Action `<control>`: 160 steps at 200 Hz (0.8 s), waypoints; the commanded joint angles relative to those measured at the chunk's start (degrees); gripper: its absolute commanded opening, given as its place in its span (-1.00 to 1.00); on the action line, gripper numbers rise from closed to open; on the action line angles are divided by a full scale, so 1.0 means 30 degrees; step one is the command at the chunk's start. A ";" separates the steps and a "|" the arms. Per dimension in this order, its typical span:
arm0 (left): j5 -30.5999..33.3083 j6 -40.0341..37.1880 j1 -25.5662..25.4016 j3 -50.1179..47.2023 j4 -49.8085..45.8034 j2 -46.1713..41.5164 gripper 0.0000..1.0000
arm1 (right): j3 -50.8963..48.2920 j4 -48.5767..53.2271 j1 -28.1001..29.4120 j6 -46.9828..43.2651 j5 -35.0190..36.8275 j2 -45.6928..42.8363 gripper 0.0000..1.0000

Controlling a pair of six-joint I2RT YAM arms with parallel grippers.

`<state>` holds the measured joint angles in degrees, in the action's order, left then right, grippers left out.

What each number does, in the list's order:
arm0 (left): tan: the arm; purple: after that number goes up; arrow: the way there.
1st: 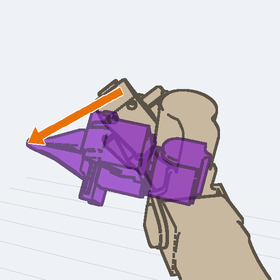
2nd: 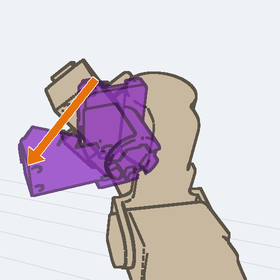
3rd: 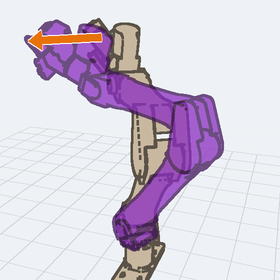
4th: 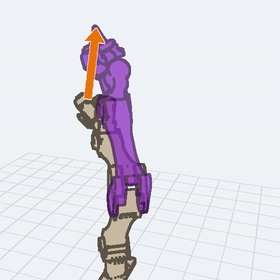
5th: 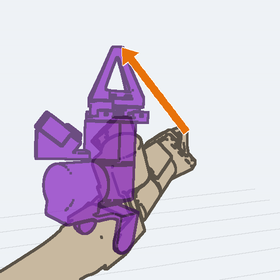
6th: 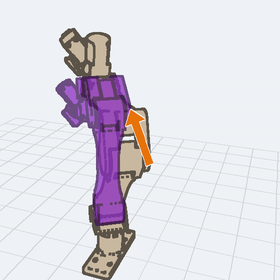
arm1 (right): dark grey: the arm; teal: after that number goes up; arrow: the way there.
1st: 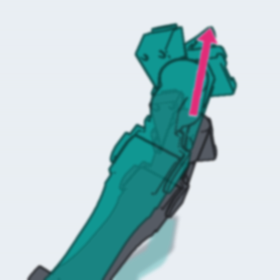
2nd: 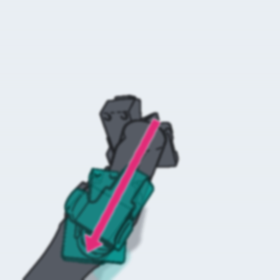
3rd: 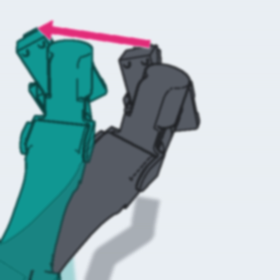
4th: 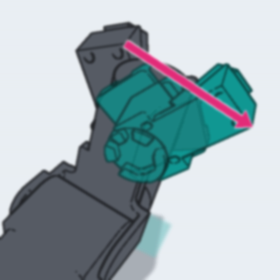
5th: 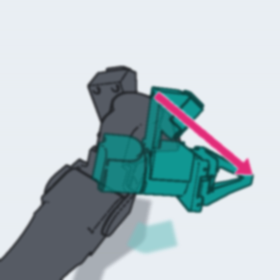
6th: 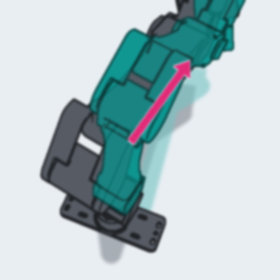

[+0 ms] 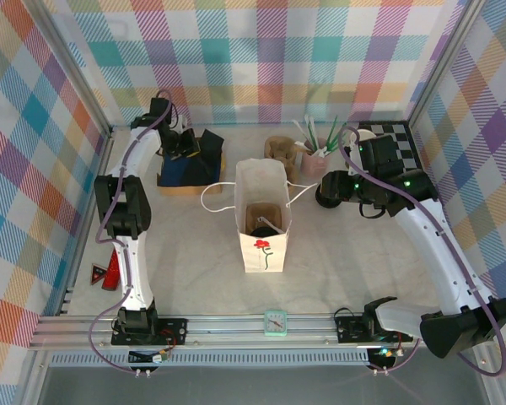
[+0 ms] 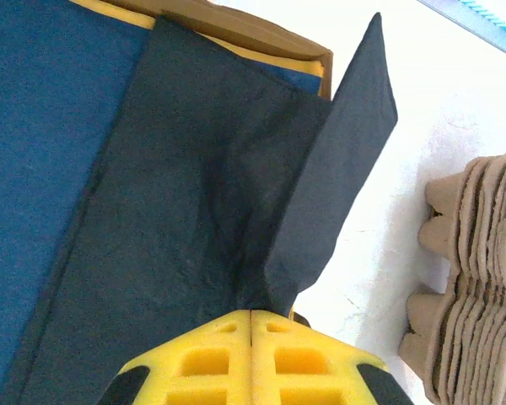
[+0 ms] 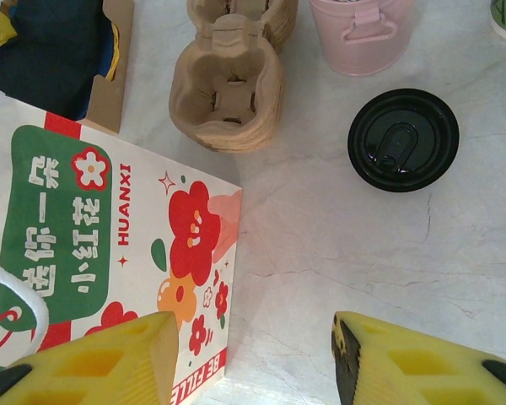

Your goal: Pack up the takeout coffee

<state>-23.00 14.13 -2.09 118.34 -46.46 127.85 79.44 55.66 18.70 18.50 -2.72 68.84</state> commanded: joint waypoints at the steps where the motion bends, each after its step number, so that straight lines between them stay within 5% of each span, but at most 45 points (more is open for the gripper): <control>1: 0.0080 0.0131 0.0770 -0.0219 -0.0159 0.0413 -0.89 | 0.0308 -0.0331 -0.0114 0.0178 -0.0499 -0.0007 0.02; 75: 0.4110 -0.0120 0.1223 0.0932 -0.1724 0.0364 -0.32 | 0.0221 -0.0389 -0.0129 0.0190 -0.0557 -0.0183 0.03; 160: 0.5176 -0.0856 -0.0221 0.0772 -0.0860 -0.1681 -0.17 | 0.0197 -0.0526 -0.0118 0.0315 -0.0821 -0.0212 0.03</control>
<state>-7.40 13.17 -0.95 119.42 -49.34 124.73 79.44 55.27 18.70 18.90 -3.99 68.84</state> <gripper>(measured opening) 0.407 0.513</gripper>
